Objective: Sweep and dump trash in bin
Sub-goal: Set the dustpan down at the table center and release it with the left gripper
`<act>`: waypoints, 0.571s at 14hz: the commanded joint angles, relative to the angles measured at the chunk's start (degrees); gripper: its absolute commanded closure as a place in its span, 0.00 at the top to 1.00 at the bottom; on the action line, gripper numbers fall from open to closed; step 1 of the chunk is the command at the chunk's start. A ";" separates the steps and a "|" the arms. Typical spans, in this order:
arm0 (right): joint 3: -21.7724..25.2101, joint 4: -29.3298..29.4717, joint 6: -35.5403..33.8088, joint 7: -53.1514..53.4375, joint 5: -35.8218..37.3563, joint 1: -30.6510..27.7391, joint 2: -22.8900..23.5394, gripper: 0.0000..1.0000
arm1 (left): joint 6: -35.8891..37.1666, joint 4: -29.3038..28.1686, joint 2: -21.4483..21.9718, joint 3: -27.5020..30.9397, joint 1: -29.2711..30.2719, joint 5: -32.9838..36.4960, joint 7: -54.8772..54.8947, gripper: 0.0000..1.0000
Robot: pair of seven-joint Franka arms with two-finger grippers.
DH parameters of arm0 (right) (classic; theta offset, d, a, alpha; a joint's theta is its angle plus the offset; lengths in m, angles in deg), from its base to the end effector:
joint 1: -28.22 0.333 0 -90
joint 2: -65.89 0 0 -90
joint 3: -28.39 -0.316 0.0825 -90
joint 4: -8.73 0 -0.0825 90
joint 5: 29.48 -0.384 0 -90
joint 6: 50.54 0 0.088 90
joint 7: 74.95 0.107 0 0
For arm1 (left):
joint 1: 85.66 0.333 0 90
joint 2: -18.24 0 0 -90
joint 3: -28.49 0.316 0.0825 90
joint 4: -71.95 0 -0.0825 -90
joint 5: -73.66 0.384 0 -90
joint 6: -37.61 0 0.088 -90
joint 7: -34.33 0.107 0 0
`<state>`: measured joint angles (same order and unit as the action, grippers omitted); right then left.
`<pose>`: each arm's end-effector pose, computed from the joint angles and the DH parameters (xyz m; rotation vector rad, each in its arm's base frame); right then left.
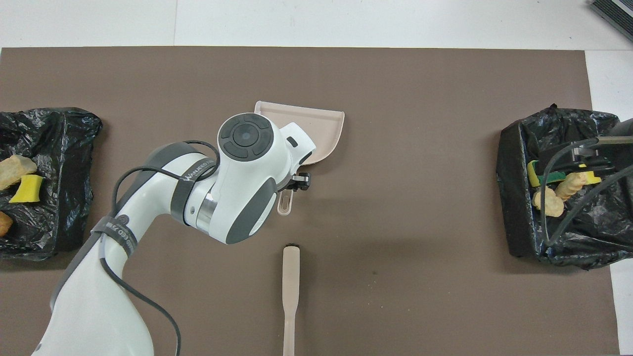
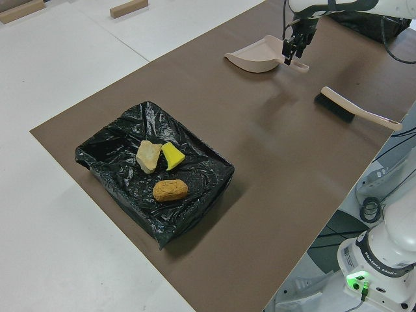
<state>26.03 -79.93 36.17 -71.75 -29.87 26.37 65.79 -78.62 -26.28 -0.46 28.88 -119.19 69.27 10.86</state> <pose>0.5482 0.0057 0.6315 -3.1346 0.0732 0.0509 0.5383 -0.3571 0.3976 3.0813 -0.2080 -0.0651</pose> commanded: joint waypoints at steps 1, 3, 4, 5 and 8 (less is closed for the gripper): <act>-0.20 -1.52 1.19 0.93 -0.93 -0.43 -1.14 1.00 | 2.33 -1.34 3.66 -0.12 4.34 0.08 0.53 1.00; -0.20 -1.52 1.19 0.84 -0.93 -0.43 -1.22 1.00 | 2.59 -1.35 6.29 -0.12 6.72 0.08 3.41 1.00; -0.20 -1.52 1.19 0.93 -0.93 -0.43 -1.22 1.00 | 3.11 -1.35 7.87 -0.12 8.99 0.08 6.13 1.00; -0.20 -1.52 1.19 0.84 -0.93 -0.43 -1.22 1.00 | 4.77 -1.26 9.37 -0.12 11.02 0.08 8.07 1.00; -0.20 -1.52 1.19 0.93 -0.93 -0.43 -1.22 1.00 | 9.96 -1.00 13.67 -0.12 16.82 0.08 11.25 1.00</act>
<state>26.03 -79.93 36.17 -71.75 -29.87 26.37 65.79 -71.67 -26.24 9.51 29.29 -105.75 69.31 20.01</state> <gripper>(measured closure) 0.000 0.000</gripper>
